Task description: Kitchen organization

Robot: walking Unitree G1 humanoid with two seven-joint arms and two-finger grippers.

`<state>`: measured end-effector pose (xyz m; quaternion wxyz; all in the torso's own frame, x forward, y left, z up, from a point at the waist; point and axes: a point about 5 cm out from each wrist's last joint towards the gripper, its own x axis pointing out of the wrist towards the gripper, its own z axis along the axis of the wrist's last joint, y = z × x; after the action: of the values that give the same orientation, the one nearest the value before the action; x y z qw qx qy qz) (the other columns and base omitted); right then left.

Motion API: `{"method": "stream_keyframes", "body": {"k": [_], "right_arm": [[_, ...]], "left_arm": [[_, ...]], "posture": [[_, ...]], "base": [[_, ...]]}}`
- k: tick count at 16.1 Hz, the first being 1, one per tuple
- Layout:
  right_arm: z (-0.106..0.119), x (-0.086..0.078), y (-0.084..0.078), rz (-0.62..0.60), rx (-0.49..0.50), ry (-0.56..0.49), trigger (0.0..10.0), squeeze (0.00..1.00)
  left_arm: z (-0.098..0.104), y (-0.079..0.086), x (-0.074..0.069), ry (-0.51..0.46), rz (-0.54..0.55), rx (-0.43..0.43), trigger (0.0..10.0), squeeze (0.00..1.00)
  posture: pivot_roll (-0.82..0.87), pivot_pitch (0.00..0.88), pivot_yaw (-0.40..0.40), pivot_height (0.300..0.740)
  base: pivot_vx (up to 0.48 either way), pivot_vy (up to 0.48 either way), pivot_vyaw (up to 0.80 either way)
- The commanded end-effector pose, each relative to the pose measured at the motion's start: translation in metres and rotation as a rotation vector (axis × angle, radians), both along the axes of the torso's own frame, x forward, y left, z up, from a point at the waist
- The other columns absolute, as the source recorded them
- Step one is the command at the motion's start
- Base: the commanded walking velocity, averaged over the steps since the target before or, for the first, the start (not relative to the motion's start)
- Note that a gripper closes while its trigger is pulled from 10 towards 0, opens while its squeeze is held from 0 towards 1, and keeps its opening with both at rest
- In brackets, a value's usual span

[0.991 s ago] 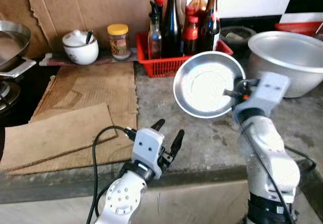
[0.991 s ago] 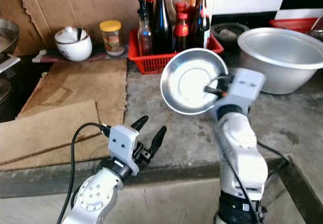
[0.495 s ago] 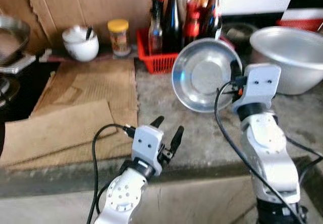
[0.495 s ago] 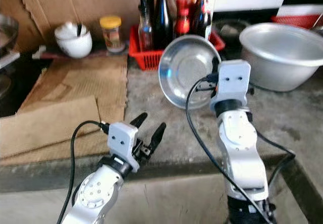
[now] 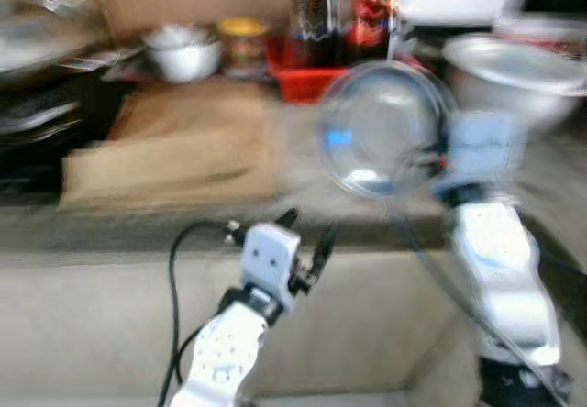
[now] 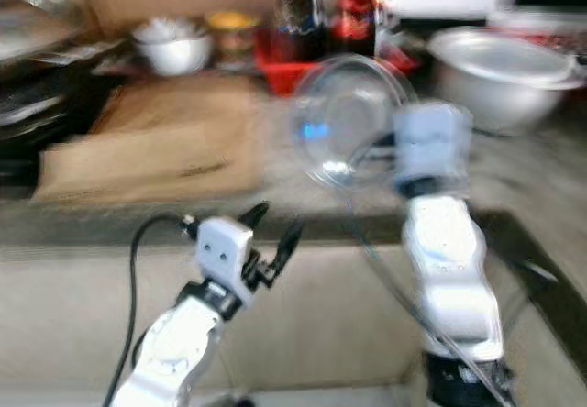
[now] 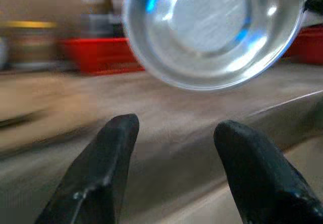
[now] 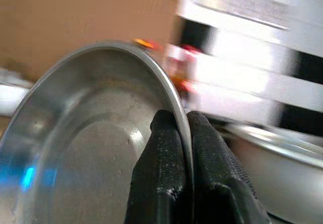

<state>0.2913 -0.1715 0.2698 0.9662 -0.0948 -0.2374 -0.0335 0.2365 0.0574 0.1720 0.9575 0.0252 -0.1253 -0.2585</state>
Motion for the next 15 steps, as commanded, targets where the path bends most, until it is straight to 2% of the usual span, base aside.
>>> {"method": "stream_keyframes", "body": {"k": [1,12,15], "right_arm": [[0.004,-0.001,0.011,0.048,-0.005,-0.025,10.0,0.0],[-0.015,-0.007,0.017,0.054,0.044,0.038,10.0,0.0],[-0.02,-0.009,0.019,0.053,0.046,0.057,10.0,0.0]], "left_arm": [[-0.006,0.003,-0.001,0.03,0.014,0.005,10.0,0.0],[-0.006,0.004,0.0,0.029,0.018,0.012,10.0,0.0],[-0.006,0.004,0.001,0.027,0.024,0.009,10.0,0.0]], "posture": [[0.18,0.07,-0.014,0.74],[0.18,0.071,-0.011,0.74],[0.18,0.069,-0.01,0.74]], "base": [[-0.435,0.0,0.0],[-0.423,0.0,0.0],[-0.092,0.0,-0.41]]}}
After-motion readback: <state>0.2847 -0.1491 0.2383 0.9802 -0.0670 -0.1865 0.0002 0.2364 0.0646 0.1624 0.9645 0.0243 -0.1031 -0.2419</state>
